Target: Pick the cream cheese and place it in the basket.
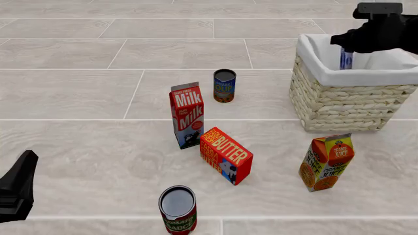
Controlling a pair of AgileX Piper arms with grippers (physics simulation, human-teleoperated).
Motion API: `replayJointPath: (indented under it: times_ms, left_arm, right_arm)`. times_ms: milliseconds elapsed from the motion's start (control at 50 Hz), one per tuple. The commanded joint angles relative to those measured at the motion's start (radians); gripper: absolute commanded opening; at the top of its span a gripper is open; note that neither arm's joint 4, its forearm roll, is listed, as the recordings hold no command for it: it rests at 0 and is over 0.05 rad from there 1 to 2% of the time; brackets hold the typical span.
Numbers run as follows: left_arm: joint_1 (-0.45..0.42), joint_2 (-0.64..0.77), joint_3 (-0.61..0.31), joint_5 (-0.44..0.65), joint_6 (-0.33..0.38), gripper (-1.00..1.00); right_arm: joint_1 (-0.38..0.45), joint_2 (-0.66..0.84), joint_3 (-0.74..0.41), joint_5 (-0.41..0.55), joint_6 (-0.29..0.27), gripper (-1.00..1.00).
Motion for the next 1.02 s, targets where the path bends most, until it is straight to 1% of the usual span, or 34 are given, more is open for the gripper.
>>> replayJointPath:
  times_ms: [20, 40, 320, 520, 740, 880, 940, 960, 980, 1020]
  left_arm:
    - [0.000, 0.000, 0.000, 0.000, 0.000, 1.00]
    - [0.000, 0.000, 0.000, 0.000, 0.000, 1.00]
    - [0.000, 0.000, 0.000, 0.000, 0.000, 1.00]
    - [0.000, 0.000, 0.000, 0.000, 0.000, 1.00]
    - [0.000, 0.000, 0.000, 0.000, 0.000, 1.00]
    - [0.000, 0.000, 0.000, 0.000, 0.000, 1.00]
    - [0.000, 0.000, 0.000, 0.000, 0.000, 1.00]
    - [0.000, 0.000, 0.000, 0.000, 0.000, 1.00]
    - [0.000, 0.000, 0.000, 0.000, 0.000, 1.00]
    - [0.000, 0.000, 0.000, 0.000, 0.000, 1.00]
  right_arm:
    - [-0.002, -0.018, 0.010, -0.010, 0.004, -1.00]
    - [0.001, -0.019, 0.013, -0.009, 0.003, 1.00]
    - [0.007, -0.047, 0.041, -0.014, -0.003, 1.00]
    - [0.015, -0.108, 0.108, -0.035, -0.013, 1.00]
    - [0.023, -0.221, 0.215, -0.059, -0.022, 1.00]
    - [0.032, -0.335, 0.331, -0.090, -0.012, 1.00]
    - [0.038, -0.407, 0.389, -0.100, -0.008, 1.00]
    - [0.038, -0.407, 0.390, -0.100, -0.008, 1.00]
    - [0.040, -0.423, 0.400, -0.102, -0.010, 1.00]
    - [0.044, -0.468, 0.427, -0.095, -0.036, 1.00]
